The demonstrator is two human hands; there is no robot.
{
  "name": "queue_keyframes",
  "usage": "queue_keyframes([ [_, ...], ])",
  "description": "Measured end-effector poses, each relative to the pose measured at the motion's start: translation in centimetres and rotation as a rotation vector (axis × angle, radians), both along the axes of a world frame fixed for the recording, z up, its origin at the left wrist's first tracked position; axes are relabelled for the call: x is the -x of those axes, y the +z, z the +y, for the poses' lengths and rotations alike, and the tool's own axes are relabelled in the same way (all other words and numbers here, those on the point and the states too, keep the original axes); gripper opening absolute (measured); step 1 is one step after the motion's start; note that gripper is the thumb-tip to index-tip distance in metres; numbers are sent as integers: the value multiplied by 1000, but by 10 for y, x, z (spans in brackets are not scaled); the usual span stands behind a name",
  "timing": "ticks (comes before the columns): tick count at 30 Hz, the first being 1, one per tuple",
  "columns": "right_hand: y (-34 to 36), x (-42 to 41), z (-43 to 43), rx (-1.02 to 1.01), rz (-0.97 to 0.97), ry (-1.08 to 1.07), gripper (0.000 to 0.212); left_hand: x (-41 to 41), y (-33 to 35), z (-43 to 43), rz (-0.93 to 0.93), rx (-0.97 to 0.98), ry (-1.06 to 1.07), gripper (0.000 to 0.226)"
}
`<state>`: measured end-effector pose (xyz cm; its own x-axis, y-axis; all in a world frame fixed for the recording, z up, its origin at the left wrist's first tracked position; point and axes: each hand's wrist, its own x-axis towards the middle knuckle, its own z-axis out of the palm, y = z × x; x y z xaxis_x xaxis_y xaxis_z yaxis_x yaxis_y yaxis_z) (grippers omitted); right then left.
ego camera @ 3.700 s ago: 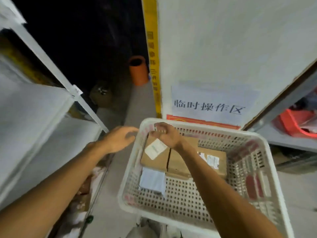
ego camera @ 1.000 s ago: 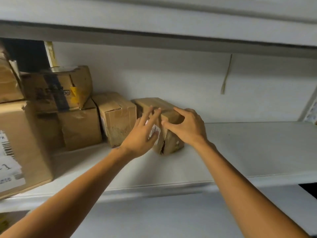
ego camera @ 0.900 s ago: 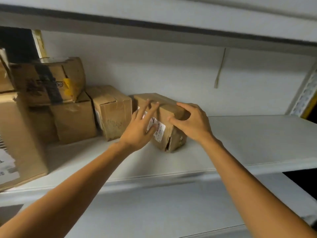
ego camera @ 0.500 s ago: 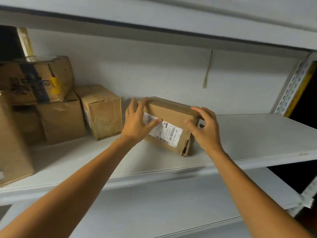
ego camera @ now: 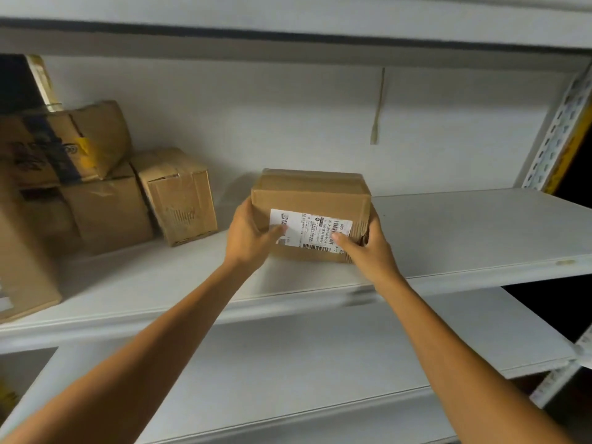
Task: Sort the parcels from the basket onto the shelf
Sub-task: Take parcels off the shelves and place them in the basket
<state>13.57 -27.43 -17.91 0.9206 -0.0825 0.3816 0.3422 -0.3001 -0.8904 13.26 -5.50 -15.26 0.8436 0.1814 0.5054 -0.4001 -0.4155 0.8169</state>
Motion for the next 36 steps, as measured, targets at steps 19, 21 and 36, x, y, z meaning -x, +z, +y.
queue_keyframes([
  [19, 33, 110, -163, -55, -175, -278, 65, 55, -10, -172, 53, 334, -523, 79],
  [21, 38, 132, -189, -39, -154, -327, 72, 57, -10, -201, 33, 328, -582, 80],
  [36, -66, 391, -282, -229, 28, -1087, 63, 183, -92, -413, 246, 47, -1288, 68],
])
